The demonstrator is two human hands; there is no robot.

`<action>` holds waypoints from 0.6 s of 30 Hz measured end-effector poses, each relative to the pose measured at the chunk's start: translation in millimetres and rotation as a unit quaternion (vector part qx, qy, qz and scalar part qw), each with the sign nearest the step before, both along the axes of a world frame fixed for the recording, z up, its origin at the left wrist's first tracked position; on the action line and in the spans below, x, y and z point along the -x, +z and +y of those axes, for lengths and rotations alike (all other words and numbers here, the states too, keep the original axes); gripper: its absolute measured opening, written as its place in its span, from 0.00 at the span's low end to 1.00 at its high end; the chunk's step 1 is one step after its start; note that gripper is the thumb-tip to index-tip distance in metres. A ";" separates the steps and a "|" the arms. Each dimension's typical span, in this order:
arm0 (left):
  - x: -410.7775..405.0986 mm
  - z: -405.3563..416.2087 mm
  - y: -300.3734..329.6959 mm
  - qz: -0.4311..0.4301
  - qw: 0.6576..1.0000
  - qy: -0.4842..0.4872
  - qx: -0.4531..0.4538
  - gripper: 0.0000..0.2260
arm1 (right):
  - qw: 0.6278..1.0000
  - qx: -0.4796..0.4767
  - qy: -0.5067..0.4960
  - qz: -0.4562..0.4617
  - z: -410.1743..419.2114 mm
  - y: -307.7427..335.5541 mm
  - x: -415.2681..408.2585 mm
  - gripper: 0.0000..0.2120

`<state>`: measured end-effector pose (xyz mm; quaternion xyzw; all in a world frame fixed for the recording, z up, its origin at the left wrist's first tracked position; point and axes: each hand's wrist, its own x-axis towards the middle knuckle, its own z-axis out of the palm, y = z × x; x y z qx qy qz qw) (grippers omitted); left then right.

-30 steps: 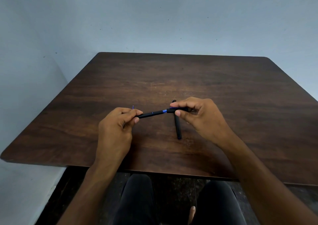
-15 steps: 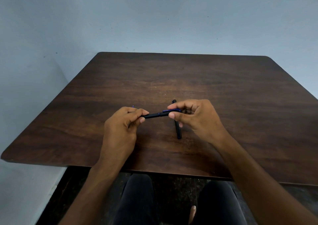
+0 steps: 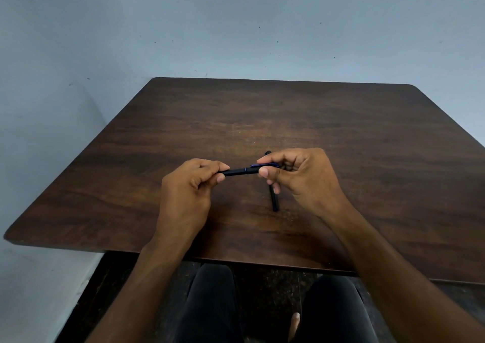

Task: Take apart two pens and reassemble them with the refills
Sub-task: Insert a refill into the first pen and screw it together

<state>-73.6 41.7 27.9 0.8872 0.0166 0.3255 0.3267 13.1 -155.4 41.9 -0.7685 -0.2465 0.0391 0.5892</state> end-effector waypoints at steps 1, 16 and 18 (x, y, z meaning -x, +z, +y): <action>-0.5 0.6 0.4 -0.003 1.000 0.000 0.000 0.10 | 1.000 -0.003 0.001 0.003 1.1 0.1 0.4 0.06; 0.0 -8.8 -6.9 -0.021 0.995 0.029 0.094 0.11 | 0.972 -0.192 -0.020 0.134 11.4 -6.8 -4.6 0.19; 0.4 -13.3 -6.6 -0.018 0.993 0.033 0.113 0.11 | 0.938 -0.279 -0.033 0.202 15.8 -9.3 -2.4 0.22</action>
